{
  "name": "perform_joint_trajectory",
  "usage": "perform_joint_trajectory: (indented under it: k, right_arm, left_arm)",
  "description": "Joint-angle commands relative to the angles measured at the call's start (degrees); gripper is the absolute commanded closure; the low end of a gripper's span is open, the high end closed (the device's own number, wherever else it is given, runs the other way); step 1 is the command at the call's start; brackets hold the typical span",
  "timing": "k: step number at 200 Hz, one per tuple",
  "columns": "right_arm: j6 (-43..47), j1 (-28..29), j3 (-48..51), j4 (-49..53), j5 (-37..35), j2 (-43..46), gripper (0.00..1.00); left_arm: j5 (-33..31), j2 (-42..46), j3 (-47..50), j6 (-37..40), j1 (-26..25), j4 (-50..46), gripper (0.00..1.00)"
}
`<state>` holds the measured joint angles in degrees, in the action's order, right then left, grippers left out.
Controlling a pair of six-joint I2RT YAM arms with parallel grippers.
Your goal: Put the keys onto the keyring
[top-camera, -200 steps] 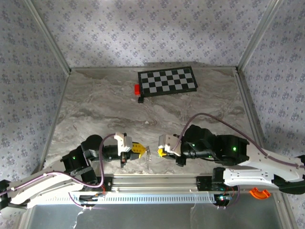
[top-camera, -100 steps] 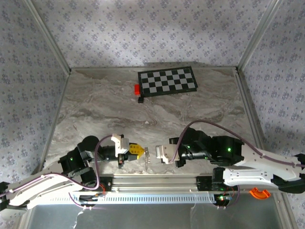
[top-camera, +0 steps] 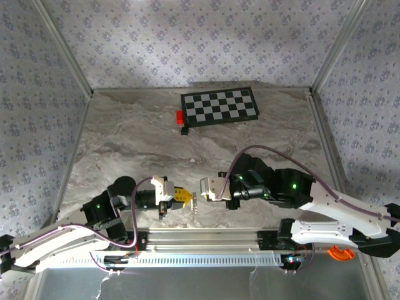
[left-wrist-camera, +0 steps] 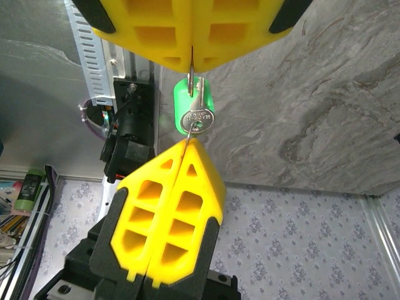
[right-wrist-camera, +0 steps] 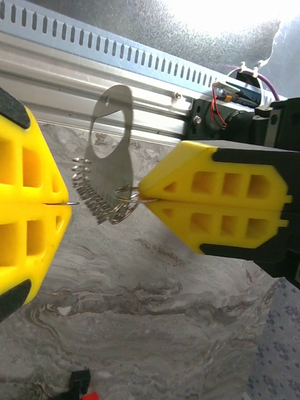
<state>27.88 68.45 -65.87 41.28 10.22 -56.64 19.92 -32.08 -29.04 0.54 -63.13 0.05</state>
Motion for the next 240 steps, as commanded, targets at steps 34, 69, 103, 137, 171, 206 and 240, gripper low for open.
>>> perform_joint_trajectory:
  k: [34, 69, 103, 137, 171, 206, 240]
  right_arm:
    - [-6.0, -0.9, -7.7, 8.3, 0.8, -4.1, 1.00]
    - [-7.1, -0.8, -9.5, 9.1, -0.9, -5.7, 1.00]
    - [-6.9, -0.1, -9.5, 8.8, -3.2, -6.0, 1.00]
    - [-7.2, 0.7, -10.1, 8.6, -4.6, -6.8, 1.00]
    - [-8.1, 1.4, -10.2, 8.3, -5.1, -7.1, 1.00]
    - [-9.8, 1.5, -10.7, 9.0, -5.1, -7.6, 1.00]
    - [-12.4, 1.5, -11.6, 10.5, -5.3, -7.8, 1.00]
  left_arm:
    - [-1.5, -1.6, -1.4, 1.6, -0.3, 6.0, 1.00]
    - [-2.1, -1.9, -1.2, 0.7, -0.3, 7.6, 1.00]
    - [-1.9, -1.1, 0.2, -1.1, -0.3, 11.1, 1.00]
    - [-1.5, -0.9, 0.4, -1.6, -0.3, 11.0, 1.00]
    - [-2.5, -0.5, 0.7, -1.4, -0.3, 10.5, 1.00]
    - [-3.1, -0.2, 1.1, -1.4, -0.3, 10.5, 1.00]
    - [-3.9, 0.0, 1.6, -1.6, -0.3, 10.8, 1.00]
